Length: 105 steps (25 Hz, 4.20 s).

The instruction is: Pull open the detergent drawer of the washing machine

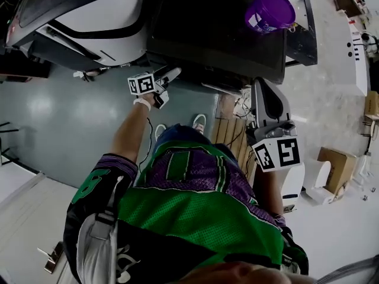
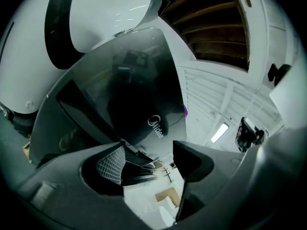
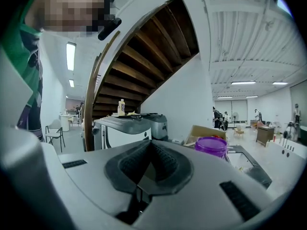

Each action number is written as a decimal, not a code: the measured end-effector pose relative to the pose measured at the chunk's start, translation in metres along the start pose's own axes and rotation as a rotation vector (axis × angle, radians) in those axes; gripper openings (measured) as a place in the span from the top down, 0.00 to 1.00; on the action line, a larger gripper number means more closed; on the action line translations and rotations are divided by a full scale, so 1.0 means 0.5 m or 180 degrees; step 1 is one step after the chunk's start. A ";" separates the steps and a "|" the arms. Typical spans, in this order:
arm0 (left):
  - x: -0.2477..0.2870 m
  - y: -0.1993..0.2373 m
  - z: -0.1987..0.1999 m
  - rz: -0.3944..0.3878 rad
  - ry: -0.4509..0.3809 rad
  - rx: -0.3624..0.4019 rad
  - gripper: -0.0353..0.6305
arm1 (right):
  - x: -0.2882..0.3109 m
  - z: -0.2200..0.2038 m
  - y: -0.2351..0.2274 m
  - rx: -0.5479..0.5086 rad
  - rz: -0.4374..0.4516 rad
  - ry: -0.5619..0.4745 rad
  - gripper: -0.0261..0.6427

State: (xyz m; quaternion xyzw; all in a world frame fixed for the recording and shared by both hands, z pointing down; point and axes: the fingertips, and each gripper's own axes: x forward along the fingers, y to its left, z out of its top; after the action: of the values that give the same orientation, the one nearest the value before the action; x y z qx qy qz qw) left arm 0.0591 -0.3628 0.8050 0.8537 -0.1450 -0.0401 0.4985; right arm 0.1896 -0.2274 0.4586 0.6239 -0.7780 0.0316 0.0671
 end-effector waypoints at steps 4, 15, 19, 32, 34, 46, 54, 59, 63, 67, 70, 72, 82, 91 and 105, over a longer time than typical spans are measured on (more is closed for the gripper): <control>0.006 -0.005 0.006 -0.0168 0.0006 -0.0067 0.49 | -0.023 -0.013 -0.013 0.0003 -0.0152 0.0037 0.96; 0.017 0.000 0.026 -0.0390 -0.0081 -0.0150 0.47 | -0.052 -0.043 -0.008 0.0061 -0.0282 0.0103 0.96; 0.017 0.000 0.025 -0.0385 -0.0100 -0.0166 0.47 | -0.056 -0.052 -0.001 0.0048 -0.0273 0.0131 0.96; 0.003 -0.026 0.022 -0.0411 -0.0256 -0.0433 0.36 | -0.068 -0.052 0.014 0.0064 -0.0229 0.0124 0.96; 0.006 -0.032 0.025 -0.0397 -0.0335 -0.0591 0.33 | -0.070 -0.048 0.014 0.0066 -0.0220 0.0106 0.96; 0.008 -0.012 0.042 -0.0079 -0.0684 -0.1061 0.28 | -0.077 -0.039 0.007 0.0121 -0.0215 0.0031 0.96; 0.008 -0.009 0.038 -0.0053 -0.0657 -0.1188 0.28 | -0.095 -0.020 -0.007 0.0190 -0.0318 -0.0098 0.96; 0.002 -0.017 0.033 -0.0052 -0.0637 -0.1216 0.28 | -0.121 0.001 -0.022 0.0226 -0.0428 -0.0147 0.96; -0.003 -0.016 0.027 -0.0008 -0.0632 -0.1234 0.28 | -0.135 0.017 -0.032 0.0214 -0.0457 -0.0194 0.96; -0.011 -0.025 0.018 -0.0018 -0.0666 -0.1289 0.28 | -0.142 0.026 -0.045 0.0248 -0.0469 -0.0217 0.96; -0.018 -0.034 0.007 -0.0047 -0.0668 -0.1325 0.28 | -0.143 0.026 -0.055 0.0286 -0.0447 -0.0222 0.96; -0.026 -0.035 0.000 -0.0002 -0.0652 -0.1332 0.28 | -0.139 0.025 -0.061 0.0337 -0.0411 -0.0230 0.96; -0.046 -0.043 -0.023 0.0032 -0.0634 -0.1331 0.28 | -0.112 0.043 -0.074 0.0358 -0.0230 -0.0287 0.96; -0.063 -0.052 -0.040 0.0038 -0.0619 -0.1366 0.28 | -0.085 0.072 -0.076 0.0342 -0.0093 -0.0365 0.96; -0.094 -0.064 -0.070 0.0054 -0.0578 -0.1290 0.28 | -0.060 0.079 -0.026 0.0344 0.0031 -0.0315 0.96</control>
State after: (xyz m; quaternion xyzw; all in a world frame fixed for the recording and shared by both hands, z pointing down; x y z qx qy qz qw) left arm 0.0284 -0.3053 0.7911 0.7277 -0.1854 -0.1410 0.6452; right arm 0.2060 -0.2066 0.4149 0.6236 -0.7805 0.0430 -0.0053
